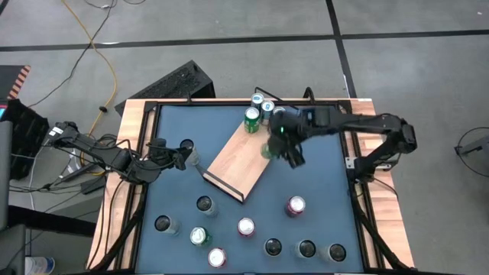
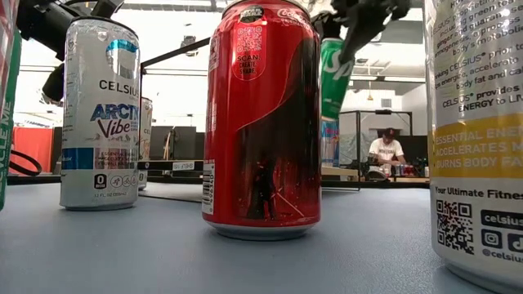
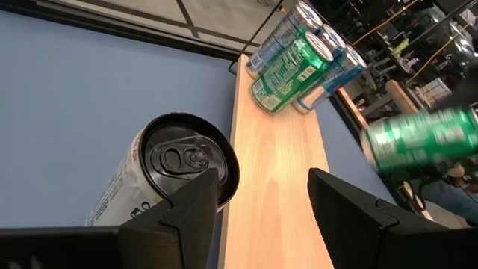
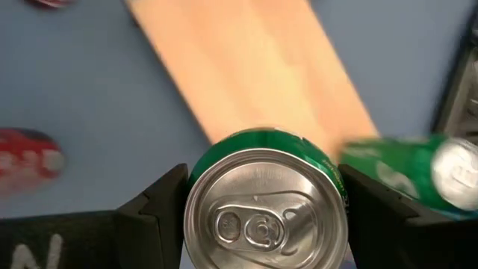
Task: Place canned beverage on shelf
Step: Put right green soda can on the shelf aligned with the other green soda can
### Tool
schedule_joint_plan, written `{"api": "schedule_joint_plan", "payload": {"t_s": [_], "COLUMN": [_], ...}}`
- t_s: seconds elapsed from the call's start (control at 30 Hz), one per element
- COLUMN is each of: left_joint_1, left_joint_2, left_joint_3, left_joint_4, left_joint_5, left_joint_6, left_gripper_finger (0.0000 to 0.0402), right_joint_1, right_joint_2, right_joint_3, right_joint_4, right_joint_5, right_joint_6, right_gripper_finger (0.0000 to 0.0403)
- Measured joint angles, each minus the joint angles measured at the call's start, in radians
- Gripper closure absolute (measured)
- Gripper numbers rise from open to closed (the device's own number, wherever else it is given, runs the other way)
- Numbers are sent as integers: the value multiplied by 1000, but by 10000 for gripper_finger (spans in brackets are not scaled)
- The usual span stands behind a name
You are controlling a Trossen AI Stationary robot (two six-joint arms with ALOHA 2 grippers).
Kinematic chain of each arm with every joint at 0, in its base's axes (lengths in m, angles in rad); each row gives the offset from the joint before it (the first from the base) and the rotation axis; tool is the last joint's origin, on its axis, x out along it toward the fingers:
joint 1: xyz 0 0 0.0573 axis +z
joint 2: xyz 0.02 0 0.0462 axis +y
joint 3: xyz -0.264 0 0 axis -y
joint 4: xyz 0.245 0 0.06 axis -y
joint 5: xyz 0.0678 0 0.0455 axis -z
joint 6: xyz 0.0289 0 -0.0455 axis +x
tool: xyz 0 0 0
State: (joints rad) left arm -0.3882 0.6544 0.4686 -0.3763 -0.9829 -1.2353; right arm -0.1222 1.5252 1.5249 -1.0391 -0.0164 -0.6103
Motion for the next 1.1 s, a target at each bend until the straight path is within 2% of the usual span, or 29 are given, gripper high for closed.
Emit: {"api": "schedule_joint_plan", "payload": {"t_s": [0.2,0.47,0.67,0.83,1.1], "left_joint_1": [0,0,0,0,0], "left_joint_2": [0,0,0,0,0], "left_joint_3": [0,0,0,0,0], "left_joint_4": [0,-2,-9,-10,-10], "left_joint_5": [0,6,3,-15,-29], "left_joint_6": [48,80,98,90,72], "left_gripper_finger": [207,207,207,207,207], "right_joint_1": [-117,-131,-123,-145,-216], "right_joint_2": [13,122,211,241,279], "right_joint_3": [3,21,110,157,153], "right_joint_4": [-6,-62,-79,-79,-109], "right_joint_5": [-57,-49,-13,-5,-6], "right_joint_6": [-115,-249,-308,-376,-390], "right_gripper_finger": [139,139,139,129,124]}}
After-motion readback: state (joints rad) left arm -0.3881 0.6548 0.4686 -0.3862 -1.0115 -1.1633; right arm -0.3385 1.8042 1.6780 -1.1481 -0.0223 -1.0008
